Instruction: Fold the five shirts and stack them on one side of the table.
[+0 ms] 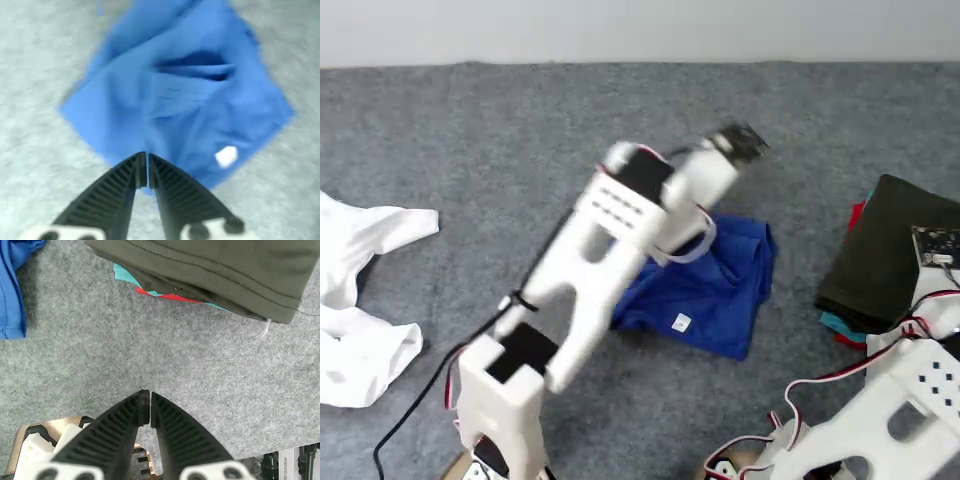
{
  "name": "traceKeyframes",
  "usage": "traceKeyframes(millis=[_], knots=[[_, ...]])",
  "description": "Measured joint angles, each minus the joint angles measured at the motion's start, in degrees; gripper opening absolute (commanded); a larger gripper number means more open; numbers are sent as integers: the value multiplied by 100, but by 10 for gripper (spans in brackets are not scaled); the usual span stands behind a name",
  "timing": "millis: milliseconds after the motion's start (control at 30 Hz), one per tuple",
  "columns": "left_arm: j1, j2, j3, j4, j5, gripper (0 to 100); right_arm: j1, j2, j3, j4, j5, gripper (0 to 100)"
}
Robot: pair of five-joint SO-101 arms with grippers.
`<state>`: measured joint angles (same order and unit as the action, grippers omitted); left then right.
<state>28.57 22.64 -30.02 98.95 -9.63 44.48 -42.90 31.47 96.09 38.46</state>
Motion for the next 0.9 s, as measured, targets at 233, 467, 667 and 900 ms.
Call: traceKeyframes(millis=[233, 467, 667, 900], knots=[[-360, 1196, -35, -176, -264, 14, 0, 0, 0, 0, 0, 15], [545, 1415, -35, -18, -308, 13, 0, 0, 0, 0, 0, 15], [1662, 835, 897, 0, -246, 13, 0, 0, 0, 0, 0, 15], [2040, 18, 1688, 0, -264, 13, 0, 0, 0, 0, 0, 15]])
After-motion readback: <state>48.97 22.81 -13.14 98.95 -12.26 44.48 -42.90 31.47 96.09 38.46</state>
